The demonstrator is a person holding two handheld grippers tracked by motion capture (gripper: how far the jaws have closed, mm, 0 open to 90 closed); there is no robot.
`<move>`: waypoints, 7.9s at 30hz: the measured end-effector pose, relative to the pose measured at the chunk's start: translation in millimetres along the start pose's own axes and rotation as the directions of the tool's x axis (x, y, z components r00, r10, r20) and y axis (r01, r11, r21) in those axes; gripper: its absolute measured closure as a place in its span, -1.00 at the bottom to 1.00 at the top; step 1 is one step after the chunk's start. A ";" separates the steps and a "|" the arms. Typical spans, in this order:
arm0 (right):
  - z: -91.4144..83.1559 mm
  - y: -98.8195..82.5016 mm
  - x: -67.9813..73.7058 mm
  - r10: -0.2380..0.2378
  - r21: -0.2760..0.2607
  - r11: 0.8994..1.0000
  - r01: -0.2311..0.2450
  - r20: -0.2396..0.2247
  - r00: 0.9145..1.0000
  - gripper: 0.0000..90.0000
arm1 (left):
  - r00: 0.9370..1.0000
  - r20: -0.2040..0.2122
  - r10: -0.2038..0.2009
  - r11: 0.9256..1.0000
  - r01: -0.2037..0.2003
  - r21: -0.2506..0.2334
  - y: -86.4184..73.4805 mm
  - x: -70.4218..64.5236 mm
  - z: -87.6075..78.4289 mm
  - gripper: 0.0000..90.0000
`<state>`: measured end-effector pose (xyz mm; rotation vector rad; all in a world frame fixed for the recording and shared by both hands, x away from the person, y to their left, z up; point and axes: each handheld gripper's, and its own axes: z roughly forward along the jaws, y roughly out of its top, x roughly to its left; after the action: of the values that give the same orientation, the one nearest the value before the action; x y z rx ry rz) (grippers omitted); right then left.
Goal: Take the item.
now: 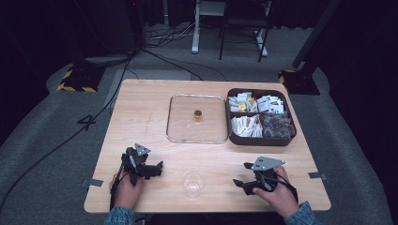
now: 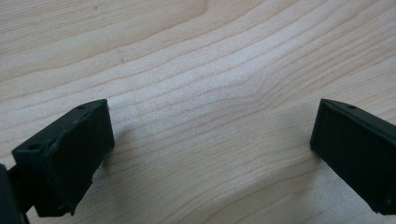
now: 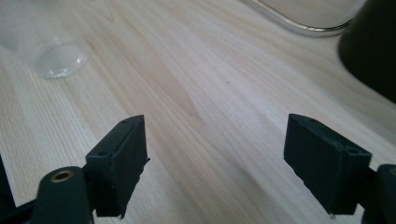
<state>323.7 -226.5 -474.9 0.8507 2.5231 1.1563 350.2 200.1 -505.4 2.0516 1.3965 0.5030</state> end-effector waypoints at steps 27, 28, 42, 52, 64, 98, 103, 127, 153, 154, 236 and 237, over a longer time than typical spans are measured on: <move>-47.5 18.3 -24.4 0.066 -0.141 0.988 -0.061 0.025 0.998 -0.46 | 1.000 0.001 -0.002 1.000 0.002 0.000 0.0 -0.1 0.1 -1.00; -47.5 18.3 -24.4 0.066 -0.141 0.988 -0.061 0.025 0.998 -0.46 | 1.000 0.001 -0.003 1.000 0.003 0.000 -0.1 -0.2 0.0 -1.00; -54.5 26.0 -45.2 0.130 -0.154 0.982 -0.108 0.141 0.982 -0.44 | 1.000 0.000 0.000 1.000 0.000 0.000 0.0 0.0 0.0 -1.00; -61.6 39.1 -76.0 0.188 -0.206 0.968 -0.147 0.196 0.962 -0.55 | 1.000 0.000 -0.001 1.000 0.001 0.001 0.0 0.0 -0.1 -1.00; -55.1 53.8 -110.6 0.210 -0.253 0.957 -0.141 0.273 0.939 -0.46 | 1.000 0.001 -0.002 1.000 0.002 -0.001 -0.1 -0.1 0.1 -1.00; -43.4 49.0 -205.4 0.312 -0.127 0.950 -0.285 0.384 0.869 0.05 | 1.000 0.000 -0.001 1.000 0.001 0.000 -0.1 -0.1 0.0 -1.00; -32.2 43.3 -208.9 0.319 -0.098 0.947 -0.306 0.383 0.867 0.07 | 1.000 0.000 -0.001 1.000 0.001 0.000 -0.1 -0.1 0.0 -1.00; -39.4 45.2 -203.0 0.276 -0.057 0.960 -0.274 0.362 0.891 1.00 | 1.000 0.000 -0.001 1.000 0.001 0.001 0.0 -0.1 -0.1 -1.00; -78.0 72.5 -156.5 0.222 -0.176 0.967 -0.186 0.216 0.951 1.00 | 1.000 -0.004 -0.002 1.000 0.002 -0.003 -0.2 -0.3 0.0 -1.00; -79.2 74.2 -152.7 0.210 -0.176 0.969 -0.175 0.208 0.955 1.00 | 1.000 -0.004 -0.005 1.000 0.005 -0.001 -0.3 -0.6 -0.2 -1.00; -5.8 118.4 73.9 -0.224 -0.216 0.963 0.161 -0.310 0.924 1.00 | 1.000 0.008 -0.001 1.000 0.001 -0.002 -1.0 -0.7 -0.6 -1.00; -4.2 117.7 74.7 -0.227 -0.214 0.963 0.165 -0.308 0.924 1.00 | 1.000 0.009 0.002 1.000 -0.002 -0.001 -1.0 -0.5 -0.6 -1.00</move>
<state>309.9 -123.6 -381.8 0.3696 2.6224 1.5417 349.0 200.1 -505.6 2.0529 1.3886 0.4943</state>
